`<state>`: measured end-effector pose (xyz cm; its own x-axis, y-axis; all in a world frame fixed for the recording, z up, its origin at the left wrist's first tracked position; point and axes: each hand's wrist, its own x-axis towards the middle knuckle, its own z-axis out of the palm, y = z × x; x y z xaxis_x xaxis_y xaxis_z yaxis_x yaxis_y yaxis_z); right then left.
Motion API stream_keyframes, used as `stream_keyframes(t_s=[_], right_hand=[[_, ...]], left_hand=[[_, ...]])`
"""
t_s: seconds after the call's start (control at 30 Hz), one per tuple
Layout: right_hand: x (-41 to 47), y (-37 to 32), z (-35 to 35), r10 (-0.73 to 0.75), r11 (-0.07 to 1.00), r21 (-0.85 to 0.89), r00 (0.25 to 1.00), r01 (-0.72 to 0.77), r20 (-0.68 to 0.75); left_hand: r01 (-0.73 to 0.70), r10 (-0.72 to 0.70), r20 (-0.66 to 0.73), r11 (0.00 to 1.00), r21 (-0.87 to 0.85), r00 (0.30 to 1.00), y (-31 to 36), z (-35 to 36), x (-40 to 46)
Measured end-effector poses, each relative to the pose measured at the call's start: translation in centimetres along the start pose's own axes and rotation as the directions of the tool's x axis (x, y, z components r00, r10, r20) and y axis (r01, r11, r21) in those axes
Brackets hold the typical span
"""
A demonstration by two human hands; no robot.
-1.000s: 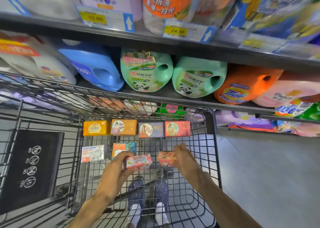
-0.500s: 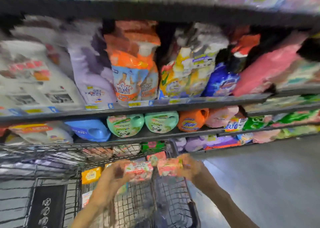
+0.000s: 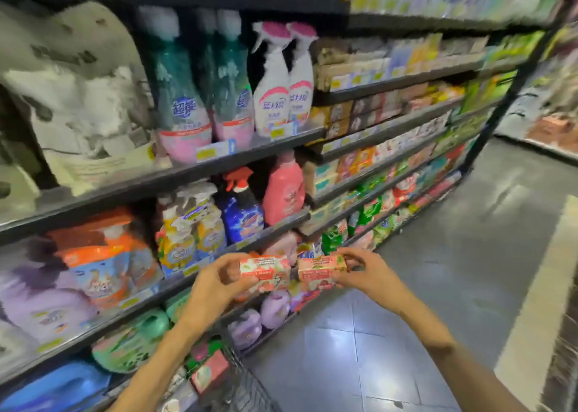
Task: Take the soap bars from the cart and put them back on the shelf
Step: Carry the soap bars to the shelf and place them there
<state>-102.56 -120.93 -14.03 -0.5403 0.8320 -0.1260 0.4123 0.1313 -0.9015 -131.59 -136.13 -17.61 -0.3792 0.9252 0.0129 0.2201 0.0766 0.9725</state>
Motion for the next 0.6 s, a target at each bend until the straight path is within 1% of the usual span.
stream_keyframes(t_s=[0.1,0.27,0.33,0.5,0.6], right_hand=[[-1.6,-0.5,-6.5,-0.026,0.999,0.024,0.993,0.029,-0.113],[-3.8,0.4,-17.5,-0.060,0.994,0.074,0.956,0.085,-0.286],[-4.5,1.0,-22.0,-0.077,0.990,0.088,0.942,0.111,-0.327],[-5.1,3.0,-33.6,-0.122,0.986,0.058,0.909,0.158,-0.397],[-5.4,4.1,-40.0,-0.122,0.984,0.067,0.895,0.166,-0.429]], left_hand=[[-0.076,0.075,0.090,0.997,0.005,0.993,4.6,4.6,3.3],[-0.186,0.182,0.180,0.983,0.003,0.967,10.8,13.4,8.4],[-0.223,0.221,0.217,0.975,-0.016,0.951,13.1,17.5,10.3],[-0.324,0.326,0.268,0.945,-0.051,0.907,19.2,28.2,13.9],[-0.332,0.345,0.284,0.939,-0.091,0.895,22.0,34.5,16.0]])
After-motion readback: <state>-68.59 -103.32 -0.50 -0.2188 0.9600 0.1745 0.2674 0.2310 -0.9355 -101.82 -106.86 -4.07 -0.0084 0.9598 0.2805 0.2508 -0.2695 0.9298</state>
